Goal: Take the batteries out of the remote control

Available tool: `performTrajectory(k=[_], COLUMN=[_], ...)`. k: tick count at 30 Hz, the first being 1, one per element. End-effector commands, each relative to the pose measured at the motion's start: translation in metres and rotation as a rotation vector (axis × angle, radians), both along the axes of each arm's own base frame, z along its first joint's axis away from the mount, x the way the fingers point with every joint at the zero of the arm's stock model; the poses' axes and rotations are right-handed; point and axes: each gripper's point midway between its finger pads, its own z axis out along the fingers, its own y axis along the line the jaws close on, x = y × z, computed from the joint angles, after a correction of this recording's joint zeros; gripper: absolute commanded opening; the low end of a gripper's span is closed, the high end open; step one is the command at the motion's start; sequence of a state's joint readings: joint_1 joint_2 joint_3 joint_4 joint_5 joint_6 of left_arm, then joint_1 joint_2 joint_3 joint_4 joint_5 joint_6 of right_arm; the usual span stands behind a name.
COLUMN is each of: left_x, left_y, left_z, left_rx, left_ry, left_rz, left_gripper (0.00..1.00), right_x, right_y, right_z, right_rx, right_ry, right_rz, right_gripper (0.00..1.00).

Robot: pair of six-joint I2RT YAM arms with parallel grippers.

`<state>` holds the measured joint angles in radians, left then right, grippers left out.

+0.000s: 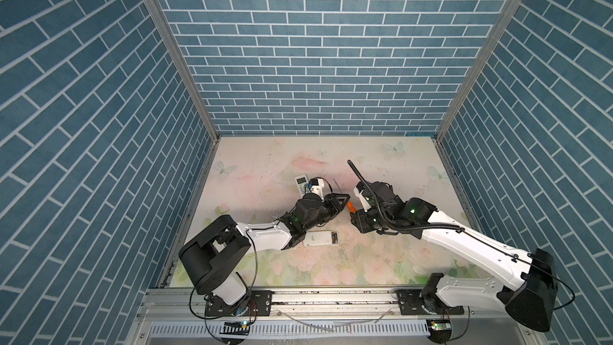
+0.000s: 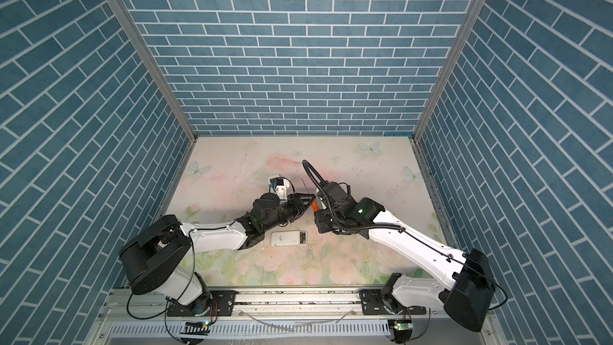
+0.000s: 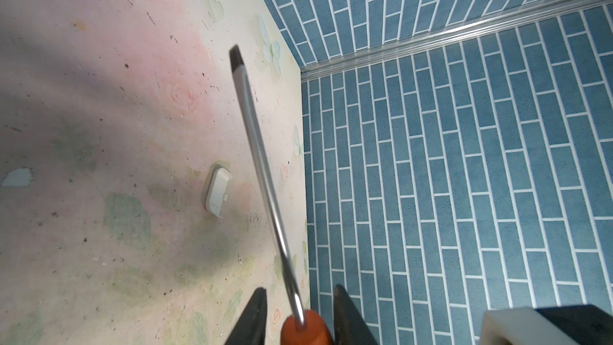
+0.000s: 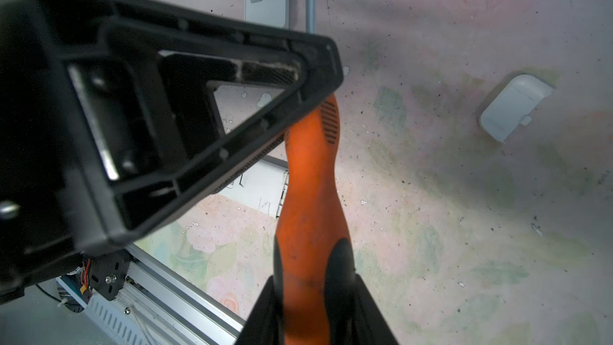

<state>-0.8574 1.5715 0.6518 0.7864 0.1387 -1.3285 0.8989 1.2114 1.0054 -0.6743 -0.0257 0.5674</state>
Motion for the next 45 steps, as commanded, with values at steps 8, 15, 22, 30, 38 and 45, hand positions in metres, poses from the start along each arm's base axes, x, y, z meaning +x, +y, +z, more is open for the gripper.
performTrajectory(k=[8, 15, 22, 30, 38, 45], left_x=[0.002, 0.003, 0.006, 0.036, 0.058, 0.059], left_y=[-0.01, -0.008, -0.005, -0.005, 0.007, 0.007], left_z=[0.007, 0.009, 0.008, 0.032, 0.057, 0.075], left_rx=[-0.031, -0.04, -0.057, -0.162, -0.229, -0.254], left_ry=[-0.024, -0.026, -0.015, 0.002, 0.004, 0.002], left_rz=[-0.021, -0.011, 0.009, 0.038, 0.12, 0.121], left_gripper=[0.27, 0.1, 0.0, 0.0, 0.0, 0.0], right_x=[0.004, 0.005, 0.011, 0.024, 0.036, 0.045], right_y=[0.008, 0.006, 0.0, -0.005, -0.008, -0.011], right_z=[0.013, 0.012, 0.021, 0.044, 0.042, 0.057], right_rx=[0.039, 0.033, 0.059, 0.214, 0.272, 0.505], right_ry=[-0.034, -0.038, -0.083, -0.21, -0.358, -0.522], right_rz=[0.038, 0.03, -0.028, -0.157, -0.23, -0.292], right_gripper=[0.0, 0.0, 0.17, 0.52, 0.57, 0.59])
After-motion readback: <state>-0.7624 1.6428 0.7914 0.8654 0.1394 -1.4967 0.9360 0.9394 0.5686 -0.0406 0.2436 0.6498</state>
